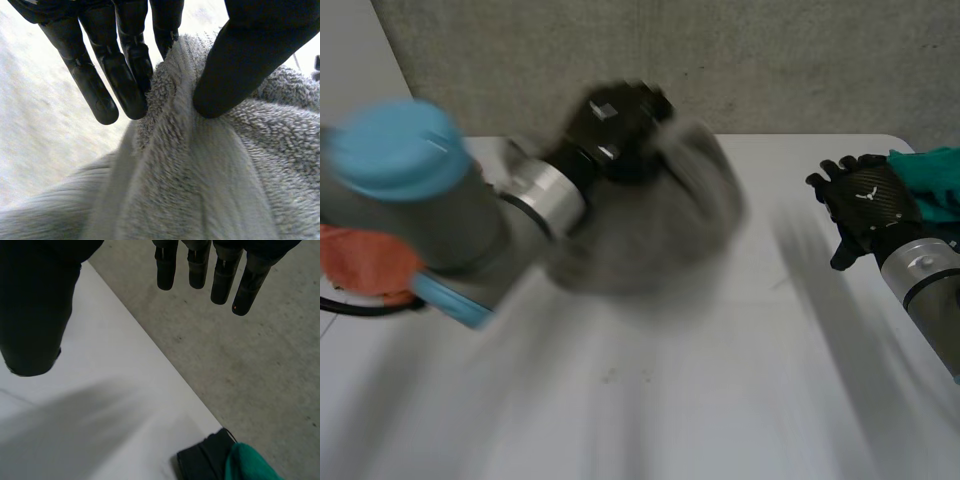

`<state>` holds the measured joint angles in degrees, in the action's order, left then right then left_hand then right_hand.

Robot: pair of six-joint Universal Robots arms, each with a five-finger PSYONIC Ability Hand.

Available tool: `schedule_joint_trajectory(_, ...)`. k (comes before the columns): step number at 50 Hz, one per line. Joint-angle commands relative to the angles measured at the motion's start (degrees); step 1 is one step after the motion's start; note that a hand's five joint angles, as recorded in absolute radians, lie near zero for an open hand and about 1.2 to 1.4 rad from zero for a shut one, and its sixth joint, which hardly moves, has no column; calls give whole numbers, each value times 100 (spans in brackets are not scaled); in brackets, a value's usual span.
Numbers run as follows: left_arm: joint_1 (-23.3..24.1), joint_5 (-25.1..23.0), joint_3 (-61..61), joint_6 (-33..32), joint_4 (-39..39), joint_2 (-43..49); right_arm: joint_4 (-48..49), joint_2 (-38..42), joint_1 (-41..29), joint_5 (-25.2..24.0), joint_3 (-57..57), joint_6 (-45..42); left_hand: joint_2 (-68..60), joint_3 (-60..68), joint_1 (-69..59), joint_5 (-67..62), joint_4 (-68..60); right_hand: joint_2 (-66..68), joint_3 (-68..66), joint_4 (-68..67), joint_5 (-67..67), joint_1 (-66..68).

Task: Fold the laundry.

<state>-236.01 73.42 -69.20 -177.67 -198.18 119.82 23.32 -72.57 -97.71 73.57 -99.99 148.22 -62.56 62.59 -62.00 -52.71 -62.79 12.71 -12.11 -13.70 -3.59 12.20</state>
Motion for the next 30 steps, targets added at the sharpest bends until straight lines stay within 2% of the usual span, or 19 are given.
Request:
schedule_joint_trajectory(1, 636, 295, 250, -241, -80, 867, -29, 15, 6, 237, 85, 66, 4998, -5000, 4942, 5012, 5020, -271, 211, 370, 359, -220)
schedule_joint_trajectory(8, 425, 339, -66, -531, 25, 358, -178, 6, 15, 184, 191, 49, 4982, -4985, 4927, 4997, 5005, -271, 211, 370, 359, -220)
schedule_joint_trajectory(11, 56, 339, -435, -707, 166, -81, -485, -11, 15, 166, 313, 40, 4881, -4884, 4826, 4896, 4904, -271, 211, 370, 359, -220)
schedule_joint_trajectory(15, -103, 339, -787, -900, 385, -495, -1258, -81, 33, 105, 516, -13, 4579, -4582, 4524, 4594, 4602, -271, 211, 370, 359, -220)
schedule_joint_trajectory(22, 125, 348, -902, -1129, 763, -487, -2814, -108, -2, -247, 780, -39, 3973, -3976, 3917, 3988, 3996, -271, 211, 370, 359, -220)
schedule_joint_trajectory(27, 407, 584, -639, -1629, 957, 75, -2623, -73, -64, -422, 683, -30, 3889, -3892, 3833, 3904, 3912, -271, 211, 370, 359, -220)
schedule_joint_trajectory(30, 442, 1059, -542, -1928, 1089, 252, -2315, 32, -143, -370, 683, -39, 3922, -3925, 3866, 3937, 3945, -271, 211, 370, 359, -220)
